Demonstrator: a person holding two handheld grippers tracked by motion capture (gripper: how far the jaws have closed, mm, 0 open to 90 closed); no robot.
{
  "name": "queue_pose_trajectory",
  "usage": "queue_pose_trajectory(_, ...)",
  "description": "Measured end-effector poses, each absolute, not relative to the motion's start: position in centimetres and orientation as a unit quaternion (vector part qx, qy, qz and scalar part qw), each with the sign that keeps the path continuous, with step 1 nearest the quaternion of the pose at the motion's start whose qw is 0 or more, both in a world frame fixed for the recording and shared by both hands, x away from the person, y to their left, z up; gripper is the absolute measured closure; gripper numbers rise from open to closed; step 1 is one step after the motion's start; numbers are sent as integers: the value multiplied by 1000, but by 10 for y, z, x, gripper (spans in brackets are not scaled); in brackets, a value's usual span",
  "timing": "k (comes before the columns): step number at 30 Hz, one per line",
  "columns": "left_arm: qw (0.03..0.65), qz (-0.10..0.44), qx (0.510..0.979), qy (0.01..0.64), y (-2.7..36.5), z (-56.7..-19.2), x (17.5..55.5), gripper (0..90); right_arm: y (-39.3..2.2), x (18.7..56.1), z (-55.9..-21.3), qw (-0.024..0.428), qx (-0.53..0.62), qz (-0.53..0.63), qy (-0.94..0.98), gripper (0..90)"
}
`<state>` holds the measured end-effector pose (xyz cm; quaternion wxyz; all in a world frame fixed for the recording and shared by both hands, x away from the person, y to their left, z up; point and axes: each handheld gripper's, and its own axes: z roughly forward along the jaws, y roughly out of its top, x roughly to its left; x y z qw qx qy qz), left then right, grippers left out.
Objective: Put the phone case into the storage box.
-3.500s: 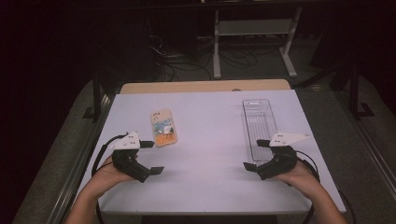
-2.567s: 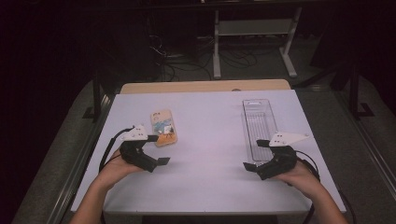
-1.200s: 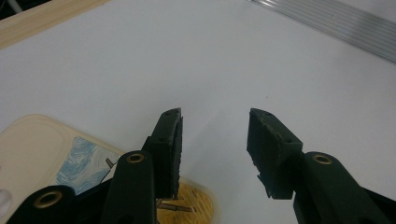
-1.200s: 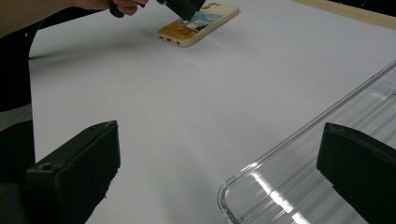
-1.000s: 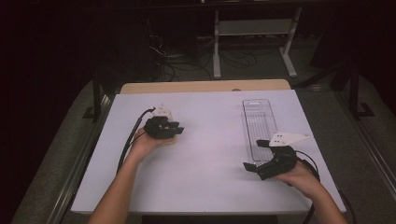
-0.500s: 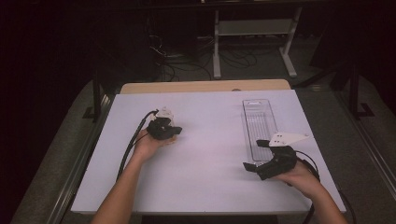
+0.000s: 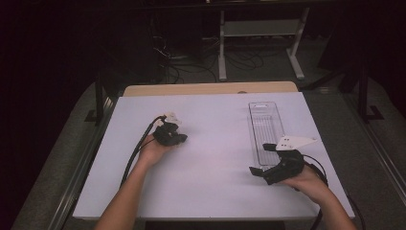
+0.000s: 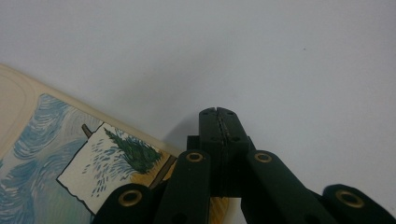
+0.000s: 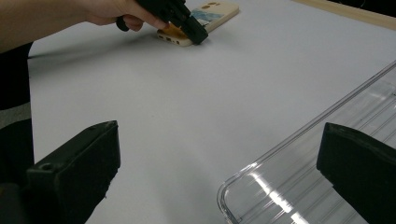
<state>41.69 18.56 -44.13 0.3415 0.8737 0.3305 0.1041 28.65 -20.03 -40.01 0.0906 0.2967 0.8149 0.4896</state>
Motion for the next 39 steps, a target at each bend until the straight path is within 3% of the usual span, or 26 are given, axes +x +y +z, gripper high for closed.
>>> queue_pose_trajectory(39,266,142,880,366,228,-433,410,900,-201,287,-400,90,298,490,814,0)
